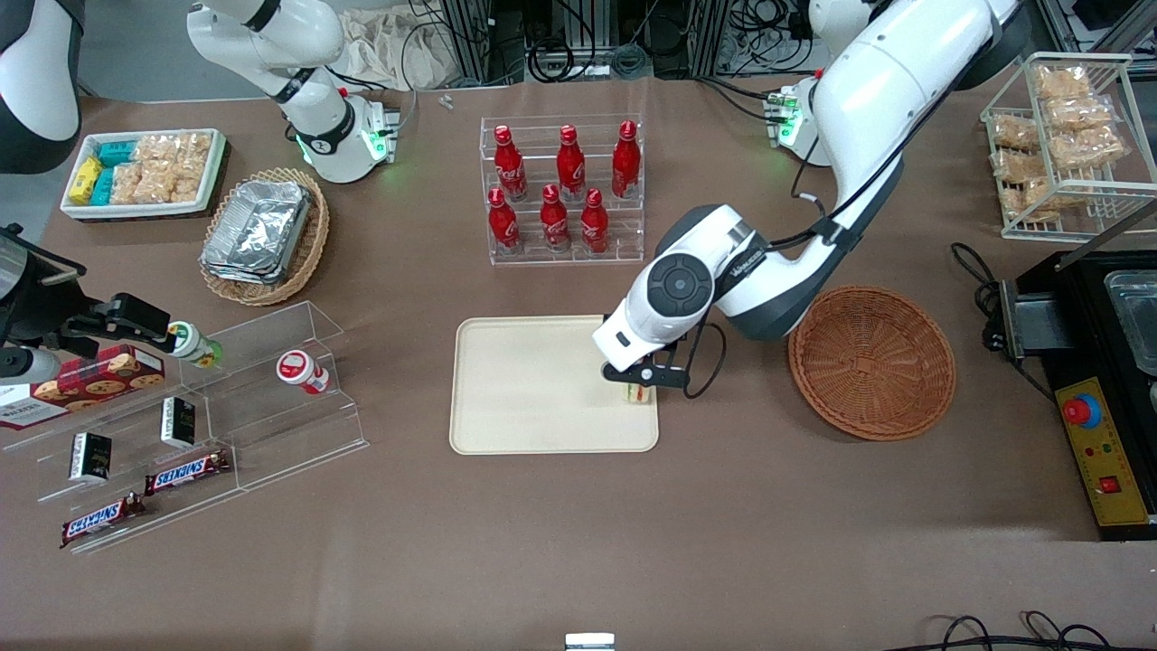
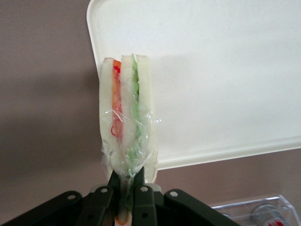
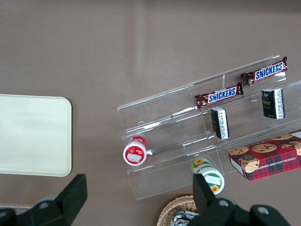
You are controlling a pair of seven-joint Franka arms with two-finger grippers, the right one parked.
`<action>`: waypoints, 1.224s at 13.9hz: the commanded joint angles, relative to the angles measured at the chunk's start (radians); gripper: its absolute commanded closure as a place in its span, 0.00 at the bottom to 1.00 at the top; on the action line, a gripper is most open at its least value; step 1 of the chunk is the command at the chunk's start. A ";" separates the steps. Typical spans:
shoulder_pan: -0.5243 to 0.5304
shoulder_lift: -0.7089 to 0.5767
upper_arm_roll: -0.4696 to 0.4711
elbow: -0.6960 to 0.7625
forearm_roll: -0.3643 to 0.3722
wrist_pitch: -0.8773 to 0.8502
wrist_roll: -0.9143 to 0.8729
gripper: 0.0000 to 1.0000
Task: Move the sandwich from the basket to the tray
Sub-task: 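Carry the held sandwich with the left gripper over the cream tray, then lower the sandwich onto the tray and open the left gripper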
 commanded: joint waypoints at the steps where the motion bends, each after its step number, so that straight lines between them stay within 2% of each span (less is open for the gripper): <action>1: -0.017 0.068 0.000 0.042 0.050 0.022 -0.010 1.00; 7: -0.029 0.108 0.001 0.041 0.071 0.093 -0.010 1.00; 8: -0.029 0.108 0.013 0.041 0.081 0.093 -0.021 0.82; 10: -0.031 0.099 0.023 0.044 0.081 0.082 -0.044 0.05; 11: -0.023 0.087 0.023 0.044 0.081 0.075 -0.050 0.01; 13: -0.006 0.030 0.021 0.047 0.065 -0.008 -0.053 0.01; 17: 0.110 -0.110 -0.014 0.036 0.059 -0.187 -0.012 0.01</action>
